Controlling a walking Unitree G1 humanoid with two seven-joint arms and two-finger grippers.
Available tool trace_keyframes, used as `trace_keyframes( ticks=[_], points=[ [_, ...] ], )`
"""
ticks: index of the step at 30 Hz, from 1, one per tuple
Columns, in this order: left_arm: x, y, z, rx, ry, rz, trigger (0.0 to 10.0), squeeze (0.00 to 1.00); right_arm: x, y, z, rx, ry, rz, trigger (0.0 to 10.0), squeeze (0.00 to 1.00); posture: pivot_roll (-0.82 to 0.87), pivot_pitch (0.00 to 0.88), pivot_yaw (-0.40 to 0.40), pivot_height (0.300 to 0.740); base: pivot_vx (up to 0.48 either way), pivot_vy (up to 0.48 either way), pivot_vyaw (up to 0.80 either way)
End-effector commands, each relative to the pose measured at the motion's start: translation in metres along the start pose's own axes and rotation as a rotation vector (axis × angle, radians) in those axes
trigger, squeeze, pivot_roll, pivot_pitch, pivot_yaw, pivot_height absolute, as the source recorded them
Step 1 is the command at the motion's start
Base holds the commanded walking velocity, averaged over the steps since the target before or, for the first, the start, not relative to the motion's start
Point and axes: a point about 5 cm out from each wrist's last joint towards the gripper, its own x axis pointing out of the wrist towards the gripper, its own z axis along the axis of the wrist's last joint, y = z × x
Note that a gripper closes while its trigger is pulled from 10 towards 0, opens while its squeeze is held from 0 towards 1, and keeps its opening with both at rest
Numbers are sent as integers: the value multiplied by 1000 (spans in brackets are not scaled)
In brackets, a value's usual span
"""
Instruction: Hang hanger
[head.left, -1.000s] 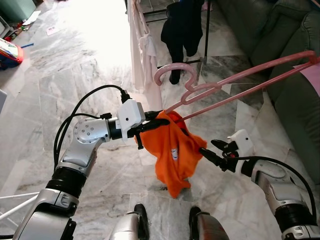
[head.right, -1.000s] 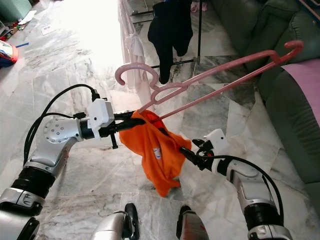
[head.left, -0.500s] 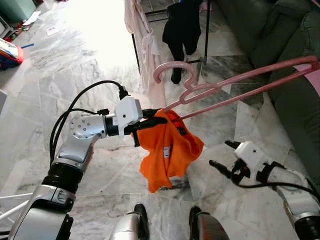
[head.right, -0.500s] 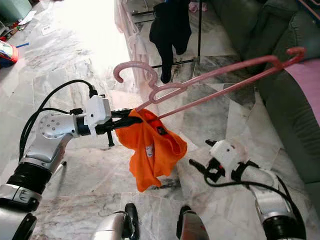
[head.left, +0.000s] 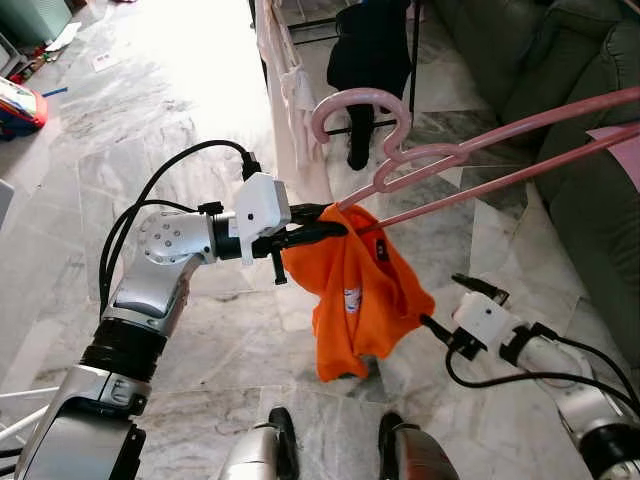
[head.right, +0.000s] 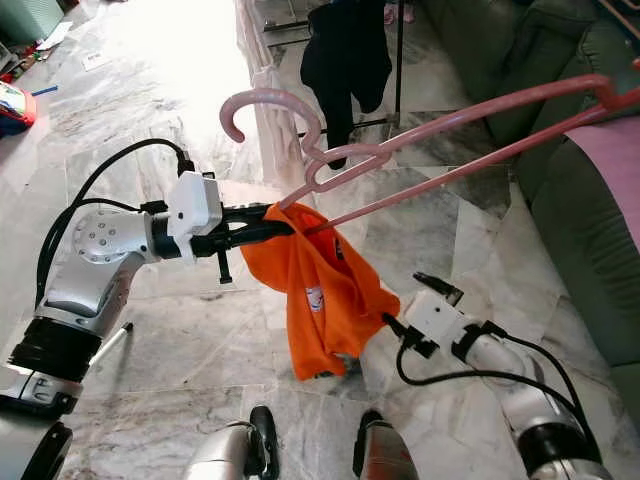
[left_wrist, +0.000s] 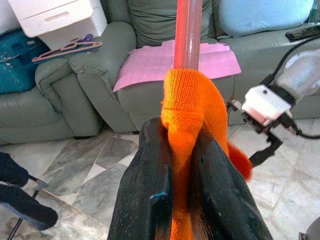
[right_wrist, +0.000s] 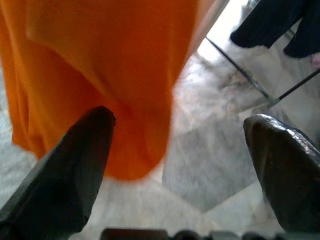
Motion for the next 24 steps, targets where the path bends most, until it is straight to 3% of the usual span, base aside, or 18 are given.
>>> trace_keyframes(
  ticks=[1, 7, 8, 9, 20, 21, 22, 23, 24],
  points=[
    [-4, 2, 9, 18, -26, -1, 0, 0, 4, 10, -1, -12, 0, 4, 10000, 0, -18, 296, 102, 740, 0, 0, 0],
    [-3, 2, 12, 12, -32, 0, 0, 0, 18, 14, 10, 3, -42, -16, 10000, 0, -17, 296, 100, 740, 0, 0, 0],
    [-3, 2, 12, 11, -34, 0, 0, 0, 20, 15, 11, 6, -43, -21, 5412, 0, -17, 296, 100, 740, 0, 0, 0],
    [-2, 2, 13, 10, -36, -2, 0, 0, 21, 16, 11, 11, -43, -25, 0, 0, -16, 296, 100, 740, 0, 0, 0],
    [-5, -2, 20, -22, -49, -42, 0, 0, 18, 3, 3, 64, -8, -112, 0, 0, -1, 296, 99, 740, 0, 0, 0],
    [-6, -4, 21, -40, -50, -65, 0, 0, 17, -2, 1, 85, -4, -136, 5569, 0, -1, 296, 99, 740, 0, 0, 0],
    [-7, -5, 22, -49, -52, -76, 0, 0, 16, -4, 1, 91, -4, -142, 5569, 0, 0, 294, 99, 740, 0, 0, 0],
    [-8, -6, 23, -67, -59, -90, 0, 0, 16, -6, 1, 96, -6, -147, 10000, 0, 0, 294, 99, 740, 0, 0, 0],
    [-9, -7, 23, -80, -64, -99, 0, 0, 16, -7, 1, 98, -7, -148, 10000, 0, 1, 294, 100, 740, 0, 0, 0]
  ],
)
